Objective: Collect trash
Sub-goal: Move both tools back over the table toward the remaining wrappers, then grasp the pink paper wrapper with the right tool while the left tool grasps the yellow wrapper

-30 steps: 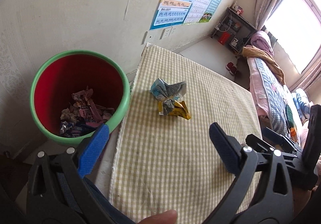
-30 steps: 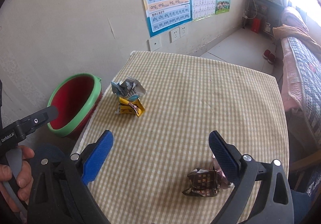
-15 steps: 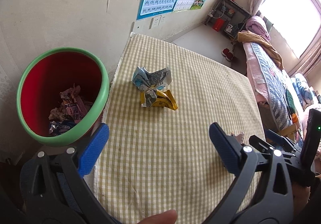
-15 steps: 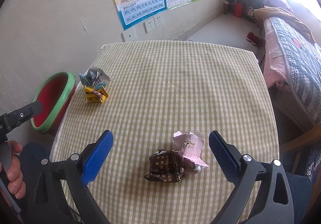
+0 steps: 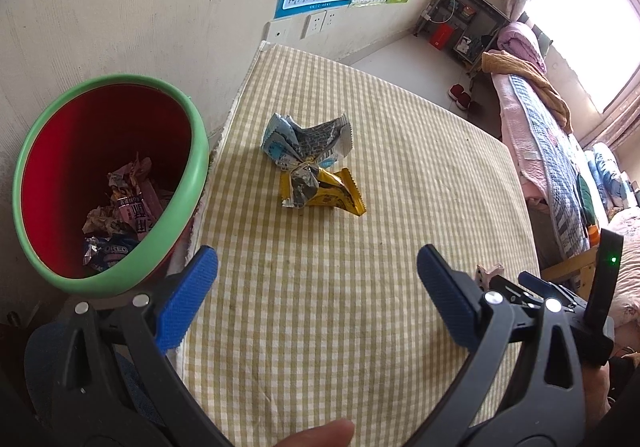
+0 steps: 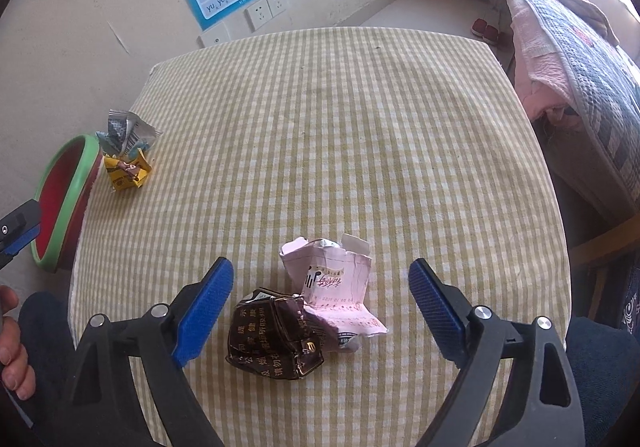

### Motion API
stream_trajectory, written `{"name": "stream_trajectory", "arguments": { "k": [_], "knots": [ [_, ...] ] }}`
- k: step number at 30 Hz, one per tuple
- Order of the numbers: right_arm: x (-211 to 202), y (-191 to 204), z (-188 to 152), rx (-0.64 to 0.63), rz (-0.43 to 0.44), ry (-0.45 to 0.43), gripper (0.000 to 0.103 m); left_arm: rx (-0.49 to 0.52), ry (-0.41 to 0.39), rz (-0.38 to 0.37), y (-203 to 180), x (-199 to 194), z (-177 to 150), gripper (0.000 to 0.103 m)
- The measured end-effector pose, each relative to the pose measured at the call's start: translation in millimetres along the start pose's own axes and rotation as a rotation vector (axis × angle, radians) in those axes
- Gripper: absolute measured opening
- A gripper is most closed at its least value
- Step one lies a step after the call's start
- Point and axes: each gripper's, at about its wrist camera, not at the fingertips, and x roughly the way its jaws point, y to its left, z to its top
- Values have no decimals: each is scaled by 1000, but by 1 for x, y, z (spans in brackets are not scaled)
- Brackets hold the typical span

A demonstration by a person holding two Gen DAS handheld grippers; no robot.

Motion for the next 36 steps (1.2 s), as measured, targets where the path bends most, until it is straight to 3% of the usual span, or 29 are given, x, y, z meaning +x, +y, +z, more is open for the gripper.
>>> {"name": "stream_trajectory", "arguments": {
  "k": [10, 27, 30, 34, 36],
  "knots": [
    [25, -9, 10, 50, 67, 81, 53, 6, 33, 4, -2, 26, 11, 97],
    [11, -5, 34, 2, 72, -28, 52, 29, 61, 26, -13, 72, 43, 96],
    [15, -8, 36, 10, 77, -27, 52, 14, 81, 37, -9, 86, 45, 89],
    [18, -10, 36, 20, 84, -24, 52, -17, 144, 20, -2, 105, 44, 52],
    [18, -9, 37, 22, 86, -26, 52, -16, 131, 15, -3, 102, 44, 46]
  ]
}}
